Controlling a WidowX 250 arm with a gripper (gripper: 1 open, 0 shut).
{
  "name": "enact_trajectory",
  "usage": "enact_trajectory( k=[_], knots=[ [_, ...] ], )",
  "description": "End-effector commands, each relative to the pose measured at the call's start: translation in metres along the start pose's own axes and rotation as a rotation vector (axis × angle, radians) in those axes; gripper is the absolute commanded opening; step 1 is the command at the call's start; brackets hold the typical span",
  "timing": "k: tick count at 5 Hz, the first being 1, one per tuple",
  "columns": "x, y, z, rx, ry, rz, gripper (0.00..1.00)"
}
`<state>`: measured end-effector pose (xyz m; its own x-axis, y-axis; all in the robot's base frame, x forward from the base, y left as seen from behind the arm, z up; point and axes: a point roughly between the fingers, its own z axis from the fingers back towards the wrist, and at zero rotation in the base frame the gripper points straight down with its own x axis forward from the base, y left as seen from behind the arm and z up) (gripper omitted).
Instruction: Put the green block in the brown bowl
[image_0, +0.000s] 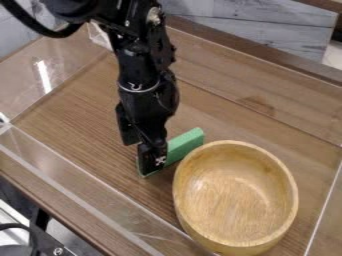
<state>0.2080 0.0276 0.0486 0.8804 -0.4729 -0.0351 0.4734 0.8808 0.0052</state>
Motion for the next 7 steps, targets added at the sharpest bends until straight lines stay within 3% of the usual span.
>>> enact_trajectory(
  k=[1, 4, 5, 7],
  knots=[
    [0.016, 0.007, 0.008, 0.029, -0.047, -0.011, 1.0],
    [0.026, 0.011, -0.006, 0.022, -0.06, -0.006, 1.0],
    [0.027, 0.011, -0.008, 0.011, -0.058, -0.002, 0.0],
    [0.019, 0.001, -0.002, -0.052, -0.015, 0.049, 0.0]
  ],
)
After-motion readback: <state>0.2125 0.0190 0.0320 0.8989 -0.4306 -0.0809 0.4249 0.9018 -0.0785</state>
